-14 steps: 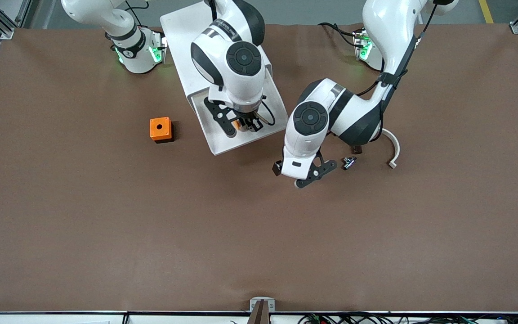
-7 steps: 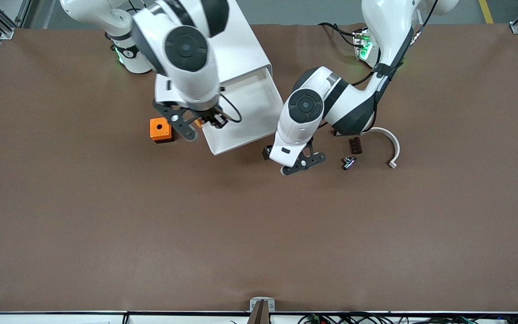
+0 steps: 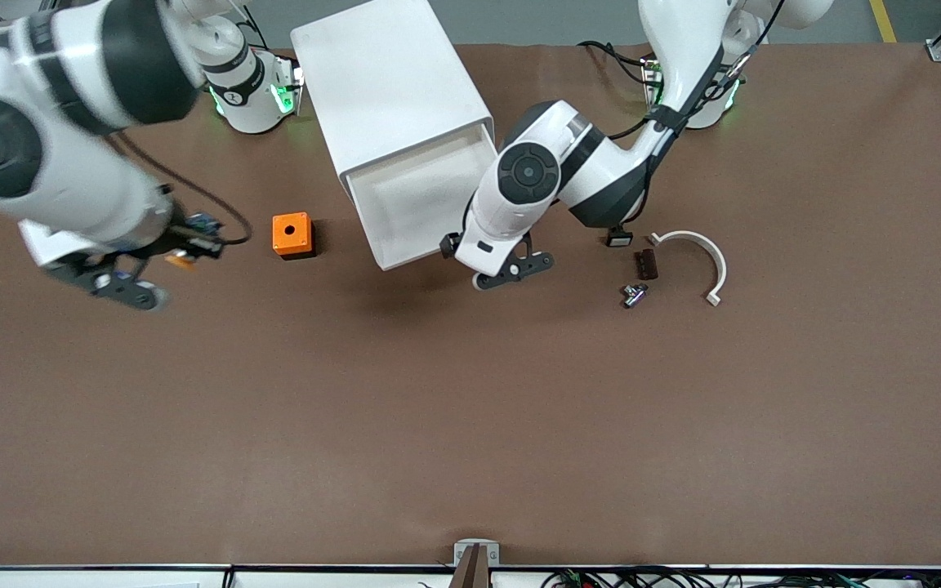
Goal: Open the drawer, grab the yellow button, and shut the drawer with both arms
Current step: 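Close the drawer with the left gripper while the right gripper moves the button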
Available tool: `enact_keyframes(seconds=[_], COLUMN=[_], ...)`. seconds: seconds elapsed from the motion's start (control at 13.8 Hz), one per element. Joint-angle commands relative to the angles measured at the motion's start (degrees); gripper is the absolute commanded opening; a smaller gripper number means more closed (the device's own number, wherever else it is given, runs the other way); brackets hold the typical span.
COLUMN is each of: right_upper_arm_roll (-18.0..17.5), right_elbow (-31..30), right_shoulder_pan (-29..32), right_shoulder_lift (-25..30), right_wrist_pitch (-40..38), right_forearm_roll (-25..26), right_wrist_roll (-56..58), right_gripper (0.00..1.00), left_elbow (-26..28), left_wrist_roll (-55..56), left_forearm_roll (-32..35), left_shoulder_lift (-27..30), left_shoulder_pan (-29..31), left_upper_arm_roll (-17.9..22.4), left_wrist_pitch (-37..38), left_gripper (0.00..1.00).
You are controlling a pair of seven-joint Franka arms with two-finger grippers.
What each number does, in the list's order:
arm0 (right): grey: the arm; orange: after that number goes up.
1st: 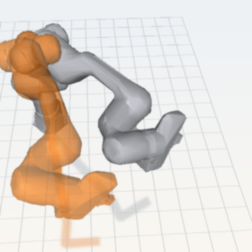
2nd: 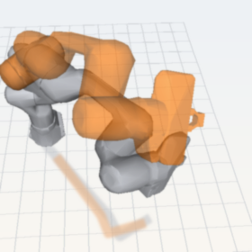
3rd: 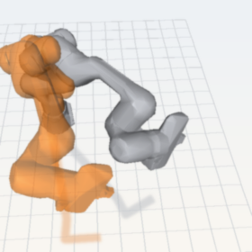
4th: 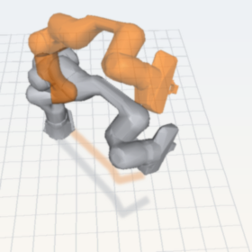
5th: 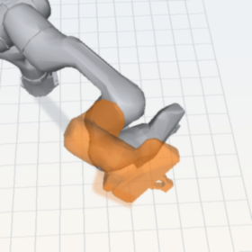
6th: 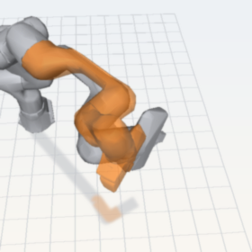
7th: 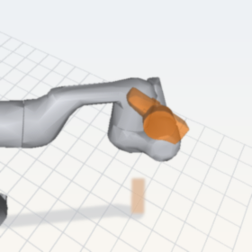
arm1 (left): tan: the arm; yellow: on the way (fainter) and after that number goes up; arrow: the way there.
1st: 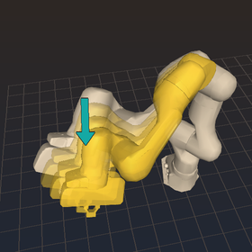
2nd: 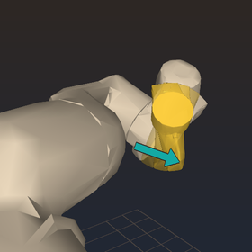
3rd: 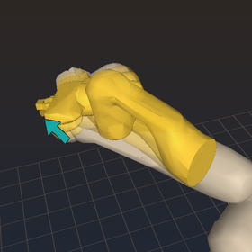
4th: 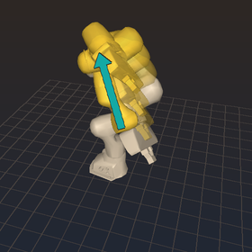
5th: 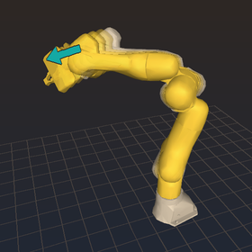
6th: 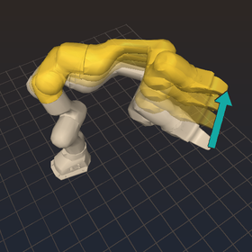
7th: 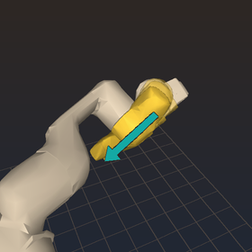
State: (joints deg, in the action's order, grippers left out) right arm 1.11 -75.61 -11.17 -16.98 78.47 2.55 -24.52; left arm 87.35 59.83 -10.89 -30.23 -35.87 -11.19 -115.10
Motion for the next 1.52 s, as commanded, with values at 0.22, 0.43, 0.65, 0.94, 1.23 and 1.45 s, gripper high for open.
enact_keyframes(seconds=[0.22,0.43,0.65,0.94,1.23,1.45], right_upper_arm_roll=[-1.46,-1.46,-1.46,-1.37,-1.37,-1.37], right_elbow=[-14.54,-19.74,-19.75,-20.89,-27.12,-29.07], right_shoulder_pan=[17.48,21.88,23.30,23.30,25.57,26.20], right_shoulder_lift=[-0.07,-4.45,-10.42,-14.13,-14.66,-15.45], right_wrist_pitch=[22.82,36.37,42.80,44.66,56.94,58.90], right_forearm_roll=[1.06,2.45,6.59,9.06,9.23,9.23], right_wrist_roll=[29.85,34.70,35.77,35.68,38.92,39.73], right_gripper=[0.18,0.18,0.18,0.18,0.18,0.18], left_elbow=[-0.77,-0.78,-0.69,-0.69,-0.78,-0.78], left_wrist_roll=[2.04,2.39,3.97,5.55,6.53,6.53], left_forearm_roll=[-2.02,-5.54,-6.34,-7.13,-7.13,-7.04], left_shoulder_lift=[-1.67,-1.58,-2.02,-2.82,-2.20,-2.03], left_shoulder_pan=[-4.90,-6.49,-9.04,-10.36,-10.72,-12.56], left_upper_arm_roll=[-0.15,-0.41,-0.41,-0.41,-0.41,-0.41], left_wrist_pitch=[-0.30,-0.22,-0.04,0.14,1.36,5.57], left_gripper=[1.00,1.00,1.00,1.00,1.00,1.00])
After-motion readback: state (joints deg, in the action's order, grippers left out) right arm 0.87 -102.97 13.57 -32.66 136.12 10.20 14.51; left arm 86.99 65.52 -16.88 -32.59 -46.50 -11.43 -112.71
